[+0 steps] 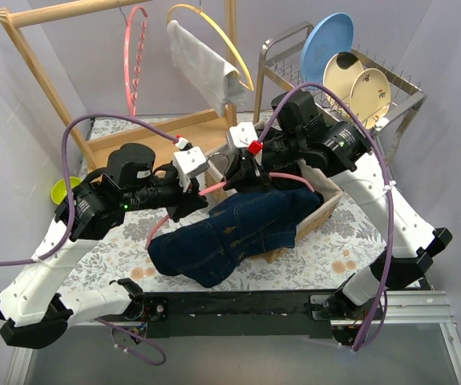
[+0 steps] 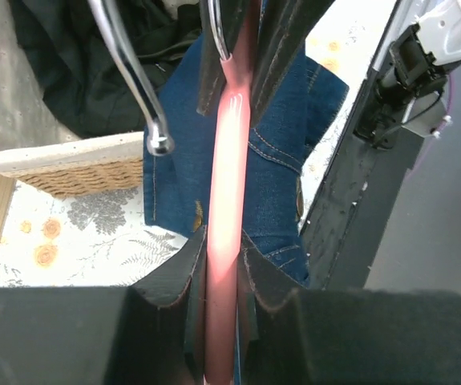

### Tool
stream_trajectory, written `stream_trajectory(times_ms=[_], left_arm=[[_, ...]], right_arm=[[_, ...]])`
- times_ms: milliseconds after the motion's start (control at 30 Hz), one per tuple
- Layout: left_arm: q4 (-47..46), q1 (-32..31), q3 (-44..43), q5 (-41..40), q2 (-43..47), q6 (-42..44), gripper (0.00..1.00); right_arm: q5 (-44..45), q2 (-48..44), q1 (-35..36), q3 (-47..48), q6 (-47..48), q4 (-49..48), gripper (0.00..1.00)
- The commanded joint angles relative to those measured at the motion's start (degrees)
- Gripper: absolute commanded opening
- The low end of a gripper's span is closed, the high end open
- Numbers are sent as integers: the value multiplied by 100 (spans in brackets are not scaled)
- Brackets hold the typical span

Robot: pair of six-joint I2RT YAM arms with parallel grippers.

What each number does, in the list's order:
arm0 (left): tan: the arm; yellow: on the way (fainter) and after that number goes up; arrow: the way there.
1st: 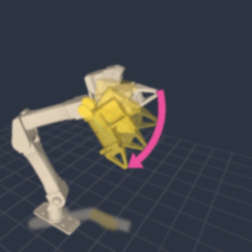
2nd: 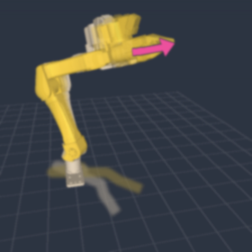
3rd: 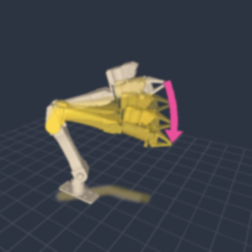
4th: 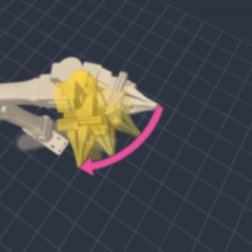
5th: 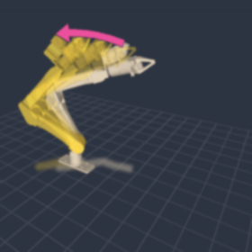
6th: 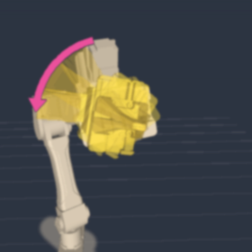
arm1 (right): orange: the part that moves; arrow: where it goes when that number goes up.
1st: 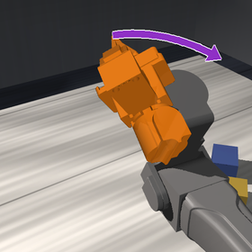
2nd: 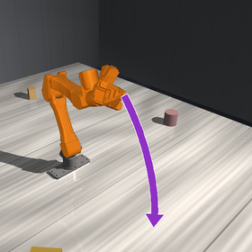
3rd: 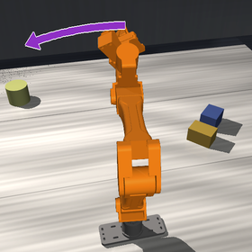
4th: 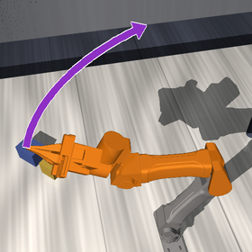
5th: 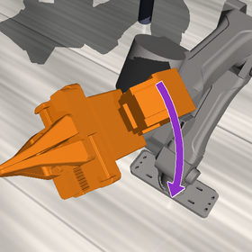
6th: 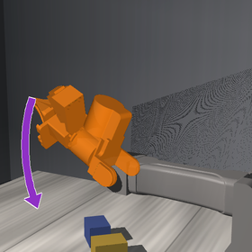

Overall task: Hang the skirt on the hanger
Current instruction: Pass the hanger from the right arm to the left, then pass the hanger from the left arm to the right

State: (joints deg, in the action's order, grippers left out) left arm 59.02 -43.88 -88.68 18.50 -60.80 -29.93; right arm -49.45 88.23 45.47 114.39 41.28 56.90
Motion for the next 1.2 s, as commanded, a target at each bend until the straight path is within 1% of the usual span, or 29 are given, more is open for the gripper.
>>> stream_trajectory(times_ms=[0, 33, 133, 233, 300, 400, 500, 567, 600, 700, 733, 800, 833, 933, 1000, 1033, 1067, 1100, 1133, 1167], left_arm=[[-286, 90, 114, -725, 698, -57, 0], [-338, 81, 115, -803, 814, 31, 0], [-348, 81, 62, -1023, 1165, 180, 0], [-94, 81, -35, -1278, 1254, 347, 0], [12, 90, 35, -1332, 1307, 488, 0], [-75, 81, 97, -1401, 1456, 620, 0], [-84, 81, -60, -1542, 1527, 673, 0], [-128, 81, -166, -1639, 1597, 699, 0], [-145, 81, -193, -1674, 1632, 708, 0], [-181, 81, -246, -1780, 1720, 726, 0], [-198, 81, -202, -1971, 1738, 734, 0], [-242, 81, -132, -2034, 1808, 735, 0], [-295, 72, -97, -2078, 1834, 743, 0], [-417, 72, 35, -2210, 1878, 717, 0], [-532, 72, 167, -2482, 1913, 629, 0], [-663, 81, 211, -2622, 1931, 568, 0], [-734, 72, 255, -2867, 1957, 454, 28], [-822, 72, 281, -3009, 1984, 384, 41], [-953, 72, 290, -3097, 2053, 348, 49], [-998, 72, 282, -3255, 2072, 287, 64]], right_arm=[[-56, -201, -56, -22, 196, 118, 28], [-47, -166, -56, -65, 240, 197, 38], [-56, -122, -74, -179, 407, 583, 46], [-178, -69, -153, -180, 574, 908, 50], [-258, -34, -249, -180, 662, 1024, 52], [-372, 37, -407, -224, 837, 1270, 53], [-477, 142, -556, -224, 1039, 1516, 53], [-521, 169, -618, -198, 1171, 1718, 51], [-556, 177, -645, -198, 1216, 1771, 50], [-609, 177, -671, -303, 1260, 1807, 38], [-627, 177, -671, -312, 1260, 1807, 24], [-680, 195, -689, -321, 1260, 1798, 13], [-706, 186, -689, -329, 1260, 1798, 2], [-838, 204, -777, -233, 1155, 1728, 1], [-733, 134, -925, -198, 647, 1492, 1], [-663, 81, -1013, -259, 384, 1064, 1], [-549, 20, -1223, -311, -150, 807, 1], [-487, -103, -1347, -355, -407, 561, 1], [-400, -156, -1470, -452, -671, 28, 1], [-172, -200, -1636, -461, -952, -212, 1]])
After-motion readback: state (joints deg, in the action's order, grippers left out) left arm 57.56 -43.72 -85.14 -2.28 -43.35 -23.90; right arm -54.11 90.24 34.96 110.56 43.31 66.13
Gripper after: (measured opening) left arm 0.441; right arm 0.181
